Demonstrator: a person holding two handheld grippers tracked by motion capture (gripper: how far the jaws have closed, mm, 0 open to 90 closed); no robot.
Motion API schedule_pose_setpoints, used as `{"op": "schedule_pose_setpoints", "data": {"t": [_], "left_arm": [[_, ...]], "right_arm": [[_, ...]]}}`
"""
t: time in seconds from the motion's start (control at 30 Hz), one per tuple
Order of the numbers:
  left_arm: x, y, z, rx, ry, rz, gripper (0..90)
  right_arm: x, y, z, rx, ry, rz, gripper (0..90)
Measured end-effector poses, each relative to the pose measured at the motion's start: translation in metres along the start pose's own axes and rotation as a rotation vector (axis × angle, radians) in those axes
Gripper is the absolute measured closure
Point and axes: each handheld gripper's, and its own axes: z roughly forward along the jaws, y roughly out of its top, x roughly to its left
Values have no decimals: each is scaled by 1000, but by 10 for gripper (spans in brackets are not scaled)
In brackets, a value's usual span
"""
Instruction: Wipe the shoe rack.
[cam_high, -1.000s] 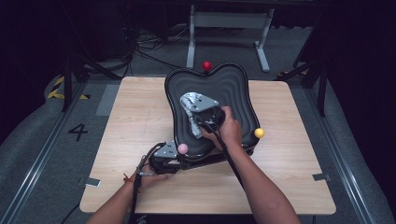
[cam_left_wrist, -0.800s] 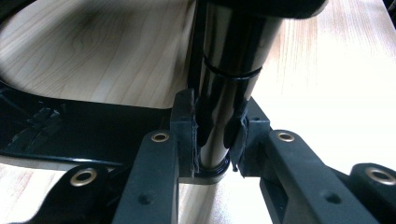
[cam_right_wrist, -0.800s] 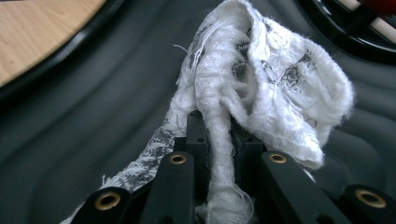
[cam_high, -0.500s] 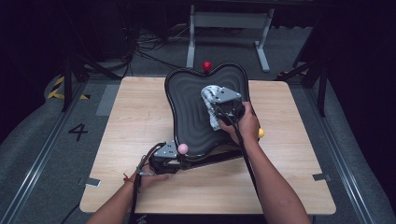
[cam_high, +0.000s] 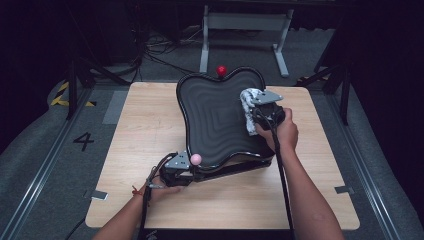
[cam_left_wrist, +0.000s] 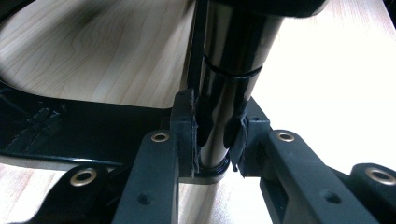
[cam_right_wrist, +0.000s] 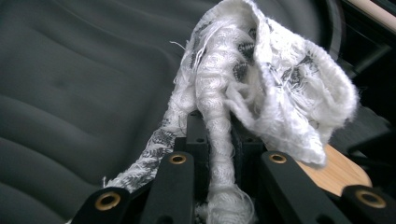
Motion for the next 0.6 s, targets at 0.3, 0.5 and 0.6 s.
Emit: {"op": "schedule_pose_setpoints", "data": {"t": [0.3, 0.5, 0.6], "left_arm": [[0, 0, 0, 3, -1, 3, 739], [1, 0, 0, 6, -5, 1, 738], [1, 0, 0, 7, -7, 1, 738]], "right_arm": [[-16, -18, -6, 3, -4, 24, 808], [-13, -25, -11, 20, 20, 20, 807], [-13, -27, -13, 23, 33, 24, 807]]}}
